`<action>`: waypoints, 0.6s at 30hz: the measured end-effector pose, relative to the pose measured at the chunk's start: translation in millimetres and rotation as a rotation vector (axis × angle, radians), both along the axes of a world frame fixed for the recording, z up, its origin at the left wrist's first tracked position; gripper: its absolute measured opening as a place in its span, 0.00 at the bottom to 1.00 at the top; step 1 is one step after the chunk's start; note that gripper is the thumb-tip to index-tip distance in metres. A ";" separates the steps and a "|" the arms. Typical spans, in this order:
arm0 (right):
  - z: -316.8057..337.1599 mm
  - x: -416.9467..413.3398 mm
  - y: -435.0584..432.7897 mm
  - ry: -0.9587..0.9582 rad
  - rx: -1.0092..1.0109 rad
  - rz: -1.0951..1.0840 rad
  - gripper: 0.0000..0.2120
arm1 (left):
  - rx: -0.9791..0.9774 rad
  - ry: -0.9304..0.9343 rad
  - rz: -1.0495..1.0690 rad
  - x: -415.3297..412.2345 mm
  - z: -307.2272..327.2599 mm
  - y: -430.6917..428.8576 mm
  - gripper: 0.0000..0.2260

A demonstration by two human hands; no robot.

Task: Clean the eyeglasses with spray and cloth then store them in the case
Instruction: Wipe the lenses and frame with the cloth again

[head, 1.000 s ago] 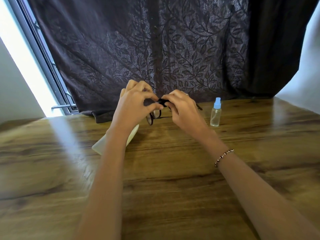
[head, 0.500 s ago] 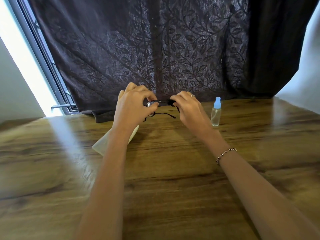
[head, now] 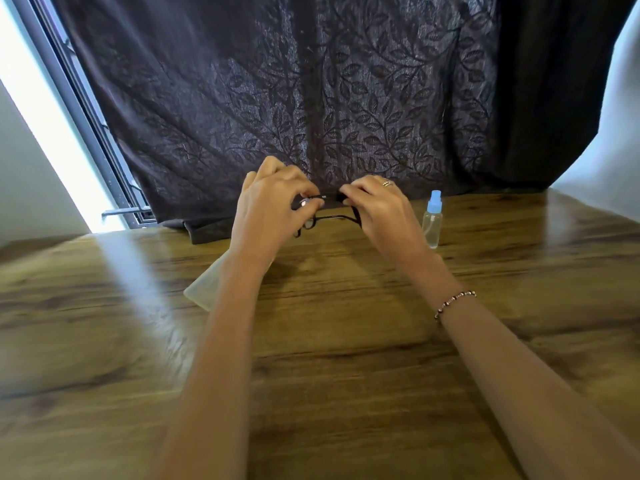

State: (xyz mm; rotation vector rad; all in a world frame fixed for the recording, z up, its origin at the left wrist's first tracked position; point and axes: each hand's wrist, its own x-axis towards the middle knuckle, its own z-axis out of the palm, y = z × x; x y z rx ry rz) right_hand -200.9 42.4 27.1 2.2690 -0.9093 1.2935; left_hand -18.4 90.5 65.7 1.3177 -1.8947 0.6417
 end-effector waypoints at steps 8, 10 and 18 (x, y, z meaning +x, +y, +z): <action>-2.8 -17.0 -11.3 -0.192 0.101 -0.054 0.10 | 0.037 0.043 0.025 13.3 -1.4 -2.8 0.08; -4.3 -12.1 -10.4 -0.211 0.102 -0.062 0.09 | 0.067 -0.003 0.043 10.2 -4.4 -4.5 0.10; -2.9 -9.7 -9.6 -0.212 0.043 -0.032 0.09 | -0.044 0.019 0.091 7.5 -3.0 -2.6 0.11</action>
